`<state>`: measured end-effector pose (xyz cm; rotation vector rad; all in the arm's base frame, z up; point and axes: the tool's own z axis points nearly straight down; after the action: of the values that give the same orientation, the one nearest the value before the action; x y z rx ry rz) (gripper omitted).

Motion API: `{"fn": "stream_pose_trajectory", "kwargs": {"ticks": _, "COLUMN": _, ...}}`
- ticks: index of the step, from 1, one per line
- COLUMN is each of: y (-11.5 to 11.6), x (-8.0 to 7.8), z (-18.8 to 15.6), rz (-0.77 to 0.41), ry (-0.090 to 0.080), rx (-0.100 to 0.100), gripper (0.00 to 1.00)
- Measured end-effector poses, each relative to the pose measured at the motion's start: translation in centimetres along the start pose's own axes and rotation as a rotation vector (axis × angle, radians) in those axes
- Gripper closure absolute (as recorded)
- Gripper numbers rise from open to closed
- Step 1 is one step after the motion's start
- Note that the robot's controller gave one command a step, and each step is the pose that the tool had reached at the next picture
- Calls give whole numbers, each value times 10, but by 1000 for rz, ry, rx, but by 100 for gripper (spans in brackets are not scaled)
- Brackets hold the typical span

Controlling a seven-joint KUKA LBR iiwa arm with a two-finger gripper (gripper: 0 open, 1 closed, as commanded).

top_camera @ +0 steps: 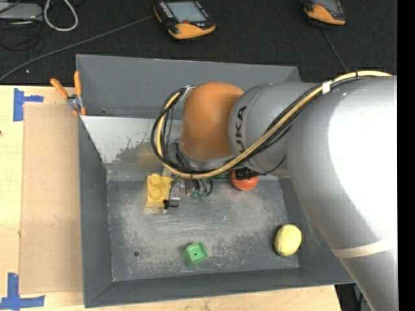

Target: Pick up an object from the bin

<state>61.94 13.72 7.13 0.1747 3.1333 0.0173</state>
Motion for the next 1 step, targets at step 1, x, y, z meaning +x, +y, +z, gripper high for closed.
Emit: {"fn": "stream_pose_trajectory", "kwargs": {"ticks": 1, "y": 4, "x": 7, "z": -6, "rz": -23, "ry": 3, "rx": 3, "gripper": 100}}
